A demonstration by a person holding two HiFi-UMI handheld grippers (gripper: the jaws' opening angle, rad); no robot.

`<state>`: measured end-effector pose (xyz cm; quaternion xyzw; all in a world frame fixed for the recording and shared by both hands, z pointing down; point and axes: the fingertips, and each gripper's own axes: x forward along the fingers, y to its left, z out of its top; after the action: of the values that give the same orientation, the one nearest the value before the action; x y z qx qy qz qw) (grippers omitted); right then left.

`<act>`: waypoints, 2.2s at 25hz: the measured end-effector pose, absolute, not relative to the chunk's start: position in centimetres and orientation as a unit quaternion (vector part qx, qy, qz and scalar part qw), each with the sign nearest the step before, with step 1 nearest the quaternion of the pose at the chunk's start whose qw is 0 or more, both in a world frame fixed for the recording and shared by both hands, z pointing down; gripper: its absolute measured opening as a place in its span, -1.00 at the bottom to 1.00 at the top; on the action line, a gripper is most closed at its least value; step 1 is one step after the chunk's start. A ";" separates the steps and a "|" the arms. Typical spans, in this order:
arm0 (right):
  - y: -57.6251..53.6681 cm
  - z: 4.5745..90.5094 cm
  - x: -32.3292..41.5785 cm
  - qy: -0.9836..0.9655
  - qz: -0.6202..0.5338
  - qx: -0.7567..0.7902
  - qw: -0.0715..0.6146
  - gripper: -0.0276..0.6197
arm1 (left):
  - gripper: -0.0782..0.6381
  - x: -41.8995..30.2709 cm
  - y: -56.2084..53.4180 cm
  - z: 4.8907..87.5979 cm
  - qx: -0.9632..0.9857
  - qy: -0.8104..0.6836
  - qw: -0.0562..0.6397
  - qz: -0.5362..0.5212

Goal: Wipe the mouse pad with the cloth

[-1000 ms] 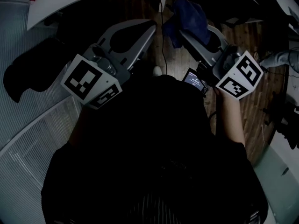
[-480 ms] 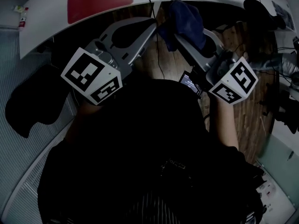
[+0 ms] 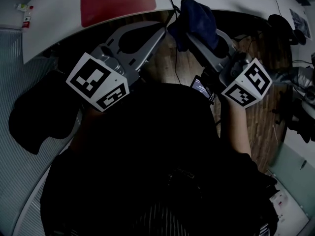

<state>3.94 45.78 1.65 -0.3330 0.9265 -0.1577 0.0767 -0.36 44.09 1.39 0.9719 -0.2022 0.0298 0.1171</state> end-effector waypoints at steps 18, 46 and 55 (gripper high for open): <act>29.8 9.4 -6.2 0.927 -0.199 -0.315 0.026 -0.65 | -0.76 -12.5 29.7 9.5 0.953 -0.256 0.164 -0.010; 20.7 7.3 -9.6 0.951 -0.201 -0.232 0.018 -0.65 | -0.76 -17.2 24.6 7.6 0.919 -0.360 0.159 -0.012; 9.6 8.2 -5.0 0.951 -0.223 -0.211 0.020 -0.65 | -0.76 -12.2 13.7 7.8 0.913 -0.370 0.170 0.005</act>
<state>-4.99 9.61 8.17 -0.2114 0.9514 -0.2229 0.0199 -12.23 13.68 7.76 0.9133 -0.3702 0.0050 0.1697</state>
